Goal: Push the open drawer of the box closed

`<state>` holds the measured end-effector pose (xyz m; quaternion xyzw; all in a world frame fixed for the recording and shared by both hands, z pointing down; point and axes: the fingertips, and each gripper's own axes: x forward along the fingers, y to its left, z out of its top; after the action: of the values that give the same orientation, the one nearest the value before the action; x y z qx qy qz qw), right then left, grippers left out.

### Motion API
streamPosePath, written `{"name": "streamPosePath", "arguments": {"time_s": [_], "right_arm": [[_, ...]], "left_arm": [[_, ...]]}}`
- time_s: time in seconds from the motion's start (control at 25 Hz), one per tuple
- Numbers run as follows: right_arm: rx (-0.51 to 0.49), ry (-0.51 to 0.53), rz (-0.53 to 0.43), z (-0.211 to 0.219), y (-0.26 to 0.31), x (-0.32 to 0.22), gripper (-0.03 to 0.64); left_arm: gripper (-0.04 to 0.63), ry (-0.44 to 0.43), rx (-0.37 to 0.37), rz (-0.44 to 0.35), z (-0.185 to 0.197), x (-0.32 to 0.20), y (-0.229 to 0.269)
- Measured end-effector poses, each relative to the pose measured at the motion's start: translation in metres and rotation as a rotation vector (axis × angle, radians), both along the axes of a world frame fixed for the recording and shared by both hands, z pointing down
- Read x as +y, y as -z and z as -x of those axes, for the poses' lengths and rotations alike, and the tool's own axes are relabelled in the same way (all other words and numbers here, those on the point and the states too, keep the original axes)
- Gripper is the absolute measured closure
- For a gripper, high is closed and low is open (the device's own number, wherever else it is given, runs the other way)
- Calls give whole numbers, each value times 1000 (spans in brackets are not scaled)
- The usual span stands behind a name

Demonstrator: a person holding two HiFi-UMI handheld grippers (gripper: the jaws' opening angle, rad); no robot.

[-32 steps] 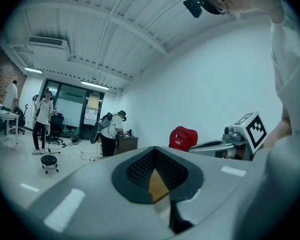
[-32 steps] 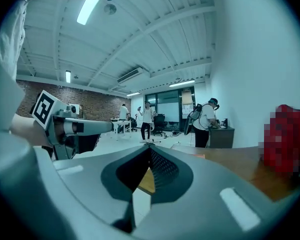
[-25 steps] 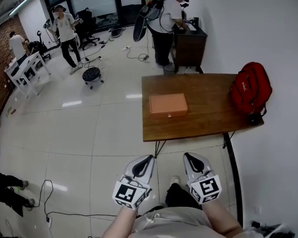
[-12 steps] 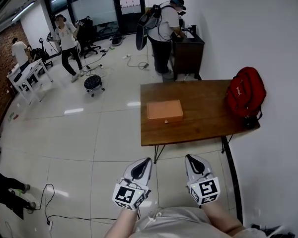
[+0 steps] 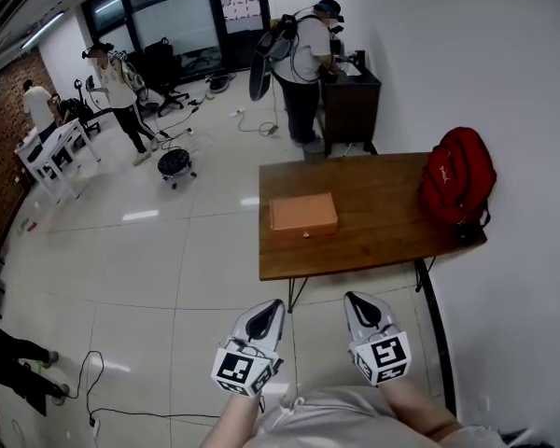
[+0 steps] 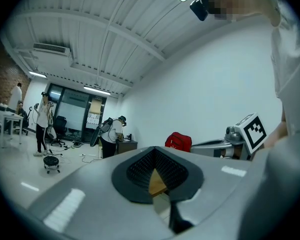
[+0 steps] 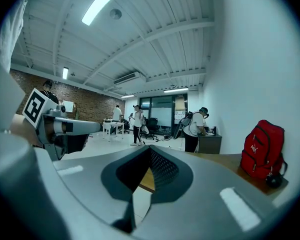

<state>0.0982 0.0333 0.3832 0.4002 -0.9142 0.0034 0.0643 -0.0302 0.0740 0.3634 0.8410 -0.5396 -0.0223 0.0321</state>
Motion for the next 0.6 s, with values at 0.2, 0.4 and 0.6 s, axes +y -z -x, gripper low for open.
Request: {"name": "streamPosePath", "arguments": {"time_s": [0.2,0.4,0.6], "right_arm": [[1,10,0,-3,-2,0,614],[2,15,-6,-2,0,-2,614],[-1,13,-5,-8,-1,-2,614]], "left_arm": [[589,13,4,-9,-4,0,1],[589,19,0,-7,-4,-1,1],[589,19,-3,-2,-11,0,0]]}}
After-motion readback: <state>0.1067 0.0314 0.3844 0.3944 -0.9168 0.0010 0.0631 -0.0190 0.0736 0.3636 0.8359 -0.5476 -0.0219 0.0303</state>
